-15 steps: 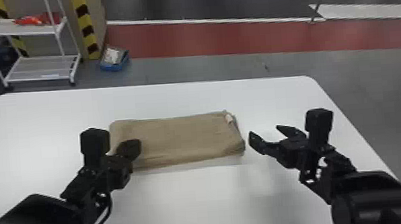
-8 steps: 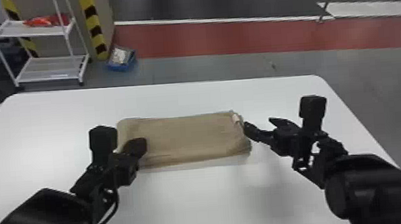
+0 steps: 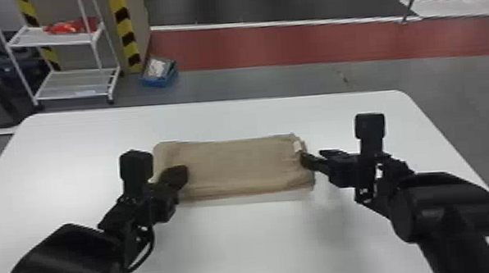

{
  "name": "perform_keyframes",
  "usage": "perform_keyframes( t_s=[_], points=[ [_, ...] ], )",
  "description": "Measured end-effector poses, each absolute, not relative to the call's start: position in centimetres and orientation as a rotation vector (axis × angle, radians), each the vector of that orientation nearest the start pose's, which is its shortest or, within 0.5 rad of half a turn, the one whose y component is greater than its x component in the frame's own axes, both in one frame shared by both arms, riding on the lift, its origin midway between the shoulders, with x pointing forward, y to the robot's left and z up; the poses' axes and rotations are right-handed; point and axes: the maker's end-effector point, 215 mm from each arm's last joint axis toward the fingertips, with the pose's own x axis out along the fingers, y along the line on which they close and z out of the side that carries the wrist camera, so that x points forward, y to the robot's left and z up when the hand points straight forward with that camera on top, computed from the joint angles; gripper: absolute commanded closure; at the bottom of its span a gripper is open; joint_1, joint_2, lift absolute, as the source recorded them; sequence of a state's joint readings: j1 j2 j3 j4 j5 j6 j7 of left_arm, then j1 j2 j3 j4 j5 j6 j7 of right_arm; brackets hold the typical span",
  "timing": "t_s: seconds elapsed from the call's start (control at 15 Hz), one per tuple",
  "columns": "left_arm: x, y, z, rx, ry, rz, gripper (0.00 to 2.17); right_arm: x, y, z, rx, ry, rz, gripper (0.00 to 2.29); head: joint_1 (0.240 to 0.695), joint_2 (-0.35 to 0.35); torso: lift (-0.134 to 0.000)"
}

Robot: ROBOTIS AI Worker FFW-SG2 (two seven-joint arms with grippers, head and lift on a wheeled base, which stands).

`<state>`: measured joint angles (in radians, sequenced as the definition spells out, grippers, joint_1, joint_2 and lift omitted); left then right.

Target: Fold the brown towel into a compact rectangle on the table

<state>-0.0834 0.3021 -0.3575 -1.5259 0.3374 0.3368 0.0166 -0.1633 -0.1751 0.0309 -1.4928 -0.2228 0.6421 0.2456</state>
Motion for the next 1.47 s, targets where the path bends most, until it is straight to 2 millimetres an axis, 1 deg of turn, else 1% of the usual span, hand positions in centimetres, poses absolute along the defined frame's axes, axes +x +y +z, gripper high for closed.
perform_keyframes(
  t_s=[0.07,0.4,0.53,0.6,0.67,0.73,0.8,0.93,1.13,1.27,1.47],
  points=[
    [56.8,14.6,-46.2,0.045,0.404,-0.310,1.72,59.3,-21.6,-46.3,0.109,0.563,0.277,0.85,0.695,-0.066,-0.123],
    [57.1,14.6,-46.1,0.045,0.401,-0.310,1.72,58.8,-20.7,-46.7,0.132,0.611,0.311,0.84,0.695,-0.060,-0.123],
    [57.1,14.5,-46.1,0.044,0.403,-0.310,1.72,58.8,-19.9,-46.4,0.138,0.605,0.326,0.85,0.695,-0.051,-0.123],
    [57.0,14.5,-46.1,0.044,0.403,-0.310,1.72,58.9,-19.7,-46.2,0.141,0.601,0.330,0.90,0.695,-0.049,-0.123],
    [57.0,14.6,-46.1,0.043,0.403,-0.310,1.72,58.9,-19.5,-46.1,0.146,0.600,0.335,1.21,0.695,-0.047,-0.123],
    [57.0,14.6,-46.1,0.043,0.404,-0.309,1.72,58.8,-19.2,-46.1,0.155,0.605,0.346,1.40,0.695,-0.045,-0.123],
    [57.0,14.6,-46.1,0.043,0.404,-0.309,1.72,58.7,-18.9,-46.1,0.164,0.611,0.357,1.48,0.695,-0.043,-0.123],
    [57.0,14.5,-46.1,0.043,0.404,-0.311,1.72,58.4,-18.0,-45.5,0.193,0.601,0.386,1.51,0.695,-0.034,-0.123],
    [57.0,14.6,-46.2,0.044,0.405,-0.310,1.72,58.4,-16.3,-42.2,0.252,0.532,0.437,1.51,0.695,-0.019,-0.123],
    [57.0,14.6,-46.2,0.045,0.404,-0.310,1.72,58.3,-14.7,-38.9,0.288,0.475,0.480,1.51,0.695,-0.002,-0.123],
    [57.0,14.4,-46.2,0.047,0.405,-0.312,1.72,58.0,-12.8,-34.9,0.322,0.419,0.531,1.51,0.695,0.012,-0.123]
  ],
)
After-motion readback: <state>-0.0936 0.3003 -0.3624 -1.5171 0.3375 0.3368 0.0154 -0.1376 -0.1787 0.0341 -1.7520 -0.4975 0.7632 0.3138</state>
